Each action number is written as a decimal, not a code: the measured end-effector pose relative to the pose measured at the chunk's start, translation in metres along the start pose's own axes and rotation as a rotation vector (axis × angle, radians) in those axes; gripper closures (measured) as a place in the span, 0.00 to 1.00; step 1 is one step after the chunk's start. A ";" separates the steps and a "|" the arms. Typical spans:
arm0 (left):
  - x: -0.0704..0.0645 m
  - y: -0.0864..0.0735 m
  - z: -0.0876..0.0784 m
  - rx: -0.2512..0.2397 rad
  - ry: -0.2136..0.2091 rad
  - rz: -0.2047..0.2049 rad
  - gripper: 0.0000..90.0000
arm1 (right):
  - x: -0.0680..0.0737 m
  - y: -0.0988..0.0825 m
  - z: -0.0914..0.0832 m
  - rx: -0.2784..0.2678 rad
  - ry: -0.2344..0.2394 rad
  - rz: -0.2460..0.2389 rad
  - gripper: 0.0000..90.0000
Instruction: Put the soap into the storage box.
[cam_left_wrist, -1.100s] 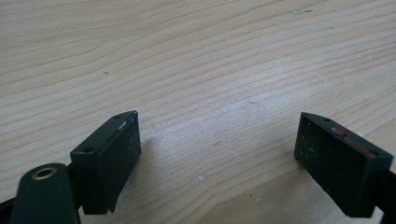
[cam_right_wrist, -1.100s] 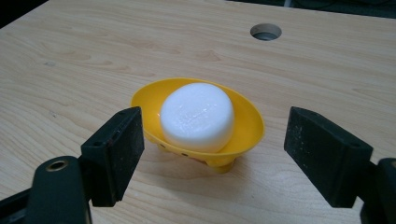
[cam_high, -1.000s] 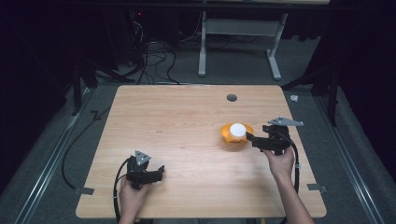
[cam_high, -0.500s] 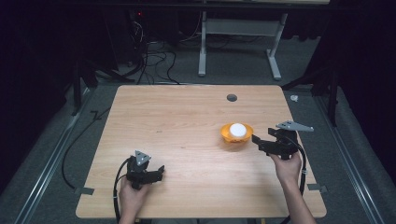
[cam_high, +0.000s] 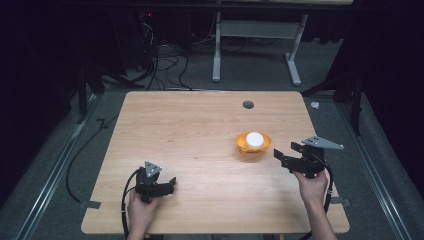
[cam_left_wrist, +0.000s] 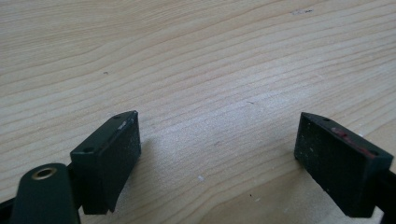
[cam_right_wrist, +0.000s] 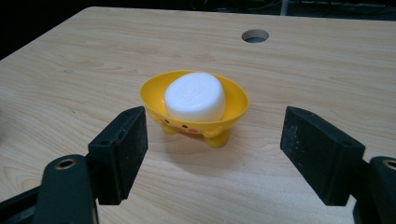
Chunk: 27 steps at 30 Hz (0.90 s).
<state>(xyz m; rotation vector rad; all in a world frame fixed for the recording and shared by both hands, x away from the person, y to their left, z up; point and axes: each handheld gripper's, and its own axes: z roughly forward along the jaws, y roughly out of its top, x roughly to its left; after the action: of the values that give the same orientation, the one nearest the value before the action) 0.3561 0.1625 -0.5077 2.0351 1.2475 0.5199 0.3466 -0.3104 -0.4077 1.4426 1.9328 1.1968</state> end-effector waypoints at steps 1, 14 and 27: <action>0.000 0.000 0.000 0.000 0.000 0.000 0.17 | 0.000 -0.001 -0.001 -0.002 0.000 0.002 0.27; 0.000 0.000 0.000 0.000 0.000 0.000 0.17 | -0.003 -0.019 -0.015 -0.018 -0.001 0.018 0.28; 0.000 0.000 0.000 0.000 0.000 0.000 0.17 | -0.004 -0.034 -0.017 -0.026 -0.002 0.050 0.29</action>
<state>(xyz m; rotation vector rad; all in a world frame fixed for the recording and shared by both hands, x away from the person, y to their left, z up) 0.3562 0.1624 -0.5077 2.0350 1.2474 0.5195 0.3162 -0.3229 -0.4277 1.4862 1.8832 1.2382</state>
